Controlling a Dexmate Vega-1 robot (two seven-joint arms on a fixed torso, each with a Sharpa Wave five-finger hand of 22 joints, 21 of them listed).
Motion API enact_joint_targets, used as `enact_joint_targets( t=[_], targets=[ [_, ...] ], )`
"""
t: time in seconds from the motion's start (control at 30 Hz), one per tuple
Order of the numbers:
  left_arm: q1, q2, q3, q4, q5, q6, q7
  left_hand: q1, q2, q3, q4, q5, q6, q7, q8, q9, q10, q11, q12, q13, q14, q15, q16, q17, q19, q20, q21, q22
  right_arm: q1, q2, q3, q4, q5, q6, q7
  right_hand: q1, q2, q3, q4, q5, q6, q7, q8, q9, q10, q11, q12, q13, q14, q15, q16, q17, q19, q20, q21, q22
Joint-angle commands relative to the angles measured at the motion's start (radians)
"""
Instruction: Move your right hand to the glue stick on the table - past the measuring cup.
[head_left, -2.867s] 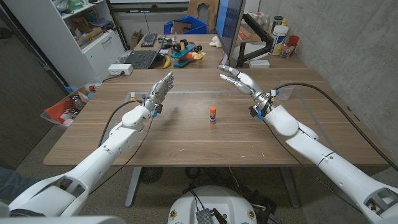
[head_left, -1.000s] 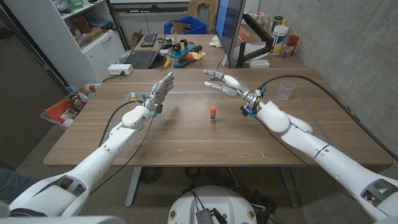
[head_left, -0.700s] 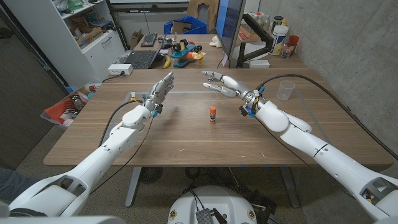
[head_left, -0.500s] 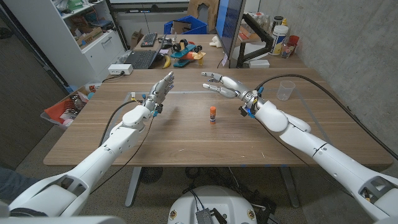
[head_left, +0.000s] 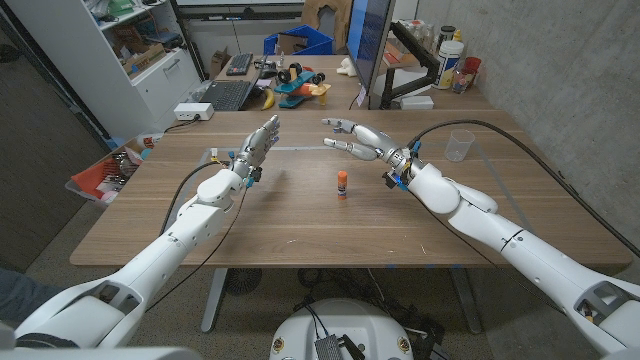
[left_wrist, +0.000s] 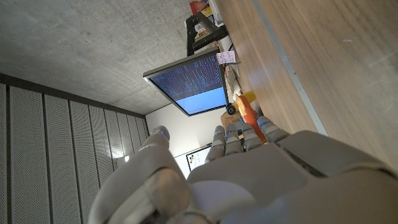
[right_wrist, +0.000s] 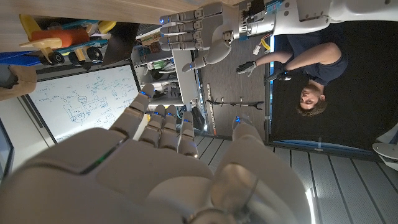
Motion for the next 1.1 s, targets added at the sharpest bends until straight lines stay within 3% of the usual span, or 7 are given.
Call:
enact_joint_targets(
  t=[0.03, 1.1],
  targets=[
    [-0.007, -0.005, 0.001, 0.011, 0.000, -0.006, -0.005, 0.002, 0.008, 0.002, -0.005, -0.003, 0.001, 0.006, 0.004, 0.001, -0.002, 0.003, 0.003, -0.001, 0.001, 0.011, 0.004, 0.006, 0.002, 0.007, -0.003, 0.002, -0.002, -0.005, -0.012, -0.004, -0.046, 0.000, -0.024, 0.003, -0.006, 0.001, -0.005, 0.004, 0.007, -0.001, 0.000, 0.002, 0.009, 0.000, 0.003, 0.004, 0.006, -0.002, -0.004, -0.001, -0.007, 0.000, 0.003, 0.002],
    [-0.014, -0.004, 0.004, 0.023, 0.000, -0.003, -0.015, -0.002, 0.012, 0.002, -0.007, -0.003, 0.002, 0.006, 0.003, 0.001, -0.004, 0.003, 0.003, -0.001, 0.001, 0.011, 0.004, 0.006, 0.003, 0.009, -0.004, 0.002, 0.010, -0.016, -0.055, -0.030, -0.182, -0.056, -0.063, 0.008, -0.007, 0.004, -0.009, 0.009, 0.014, -0.002, 0.001, 0.002, 0.016, -0.008, 0.003, 0.005, 0.015, -0.005, -0.004, -0.002, -0.010, -0.001, 0.004, 0.002]
  ],
)
